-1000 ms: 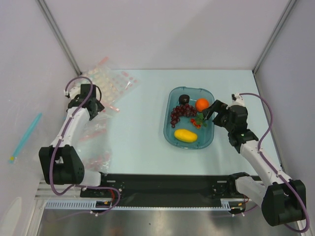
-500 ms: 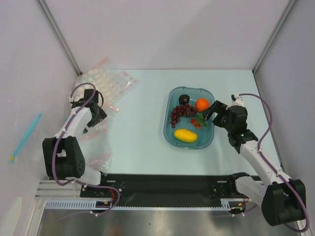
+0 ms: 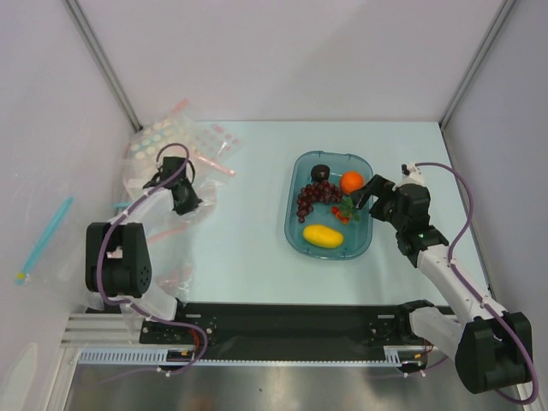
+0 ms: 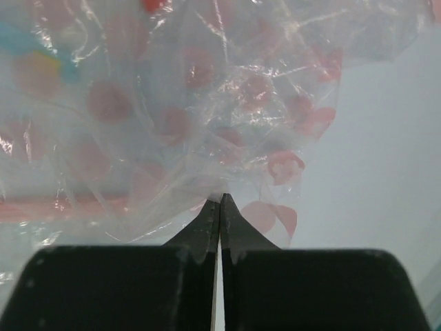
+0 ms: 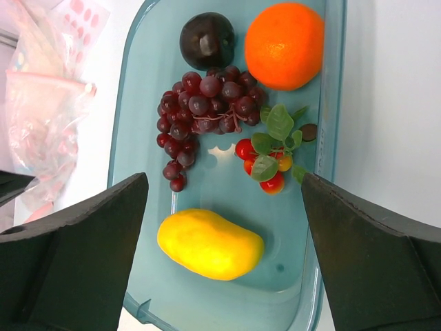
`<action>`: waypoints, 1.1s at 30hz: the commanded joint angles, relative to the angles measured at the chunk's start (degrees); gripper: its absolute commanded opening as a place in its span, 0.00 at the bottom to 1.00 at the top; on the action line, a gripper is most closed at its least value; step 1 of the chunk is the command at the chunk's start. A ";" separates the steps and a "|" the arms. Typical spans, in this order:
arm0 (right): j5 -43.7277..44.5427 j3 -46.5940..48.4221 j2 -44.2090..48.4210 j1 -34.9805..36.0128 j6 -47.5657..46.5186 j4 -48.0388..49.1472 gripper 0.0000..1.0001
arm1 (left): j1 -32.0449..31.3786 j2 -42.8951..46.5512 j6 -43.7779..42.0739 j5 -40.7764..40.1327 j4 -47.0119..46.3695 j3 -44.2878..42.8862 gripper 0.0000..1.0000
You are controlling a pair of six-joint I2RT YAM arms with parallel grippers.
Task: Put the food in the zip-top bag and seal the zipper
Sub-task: Pick up the zipper food storage bag at the center of the board.
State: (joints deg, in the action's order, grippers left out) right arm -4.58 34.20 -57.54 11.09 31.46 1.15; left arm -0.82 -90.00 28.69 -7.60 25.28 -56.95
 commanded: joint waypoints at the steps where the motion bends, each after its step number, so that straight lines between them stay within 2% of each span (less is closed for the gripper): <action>1: -0.25 -0.01 0.15 0.42 -0.52 2.19 0.99 | -5.93 -1.93 -2.94 4.52 -4.44 -2.03 0.00; 7: -1.22 -0.01 -0.38 1.74 -1.49 3.07 0.98 | -15.42 -0.45 0.14 9.70 -13.57 4.29 0.00; 10: -1.66 0.08 -0.21 3.49 -3.24 4.03 0.98 | -17.11 2.62 0.49 12.07 -17.80 10.87 0.00; 14: -4.82 0.43 -0.38 8.49 -7.20 7.28 0.96 | -17.11 8.33 -1.43 13.57 -21.40 18.35 0.00; 15: -5.09 1.04 -0.90 11.55 -8.08 8.16 0.95 | -17.11 9.48 -1.79 13.57 -22.54 19.58 0.00; 19: 0.51 4.99 -5.38 20.62 -14.48 6.59 0.93 | -17.55 12.30 -2.76 18.13 -23.69 21.70 0.00; 21: 3.25 6.84 -9.33 25.35 -15.73 4.84 0.93 | -18.77 13.88 -3.02 17.62 -23.96 21.88 0.00; 25: 9.93 12.28 -16.80 30.20 -16.96 2.29 0.93 | -20.27 17.92 -3.20 18.14 -24.49 23.72 0.00; 27: 10.11 13.87 -20.83 31.61 -17.14 1.41 0.93 | -20.36 21.15 -3.20 17.79 -24.23 24.25 0.00; 33: 19.59 20.29 -27.44 38.47 -18.72 -3.58 0.94 | -20.36 26.97 -3.11 14.54 -23.08 25.48 0.00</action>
State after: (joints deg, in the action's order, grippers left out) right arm 7.57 49.93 -83.24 46.92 14.90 0.93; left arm -20.88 -65.76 26.59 8.10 3.88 -32.40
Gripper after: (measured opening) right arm 0.935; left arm 0.007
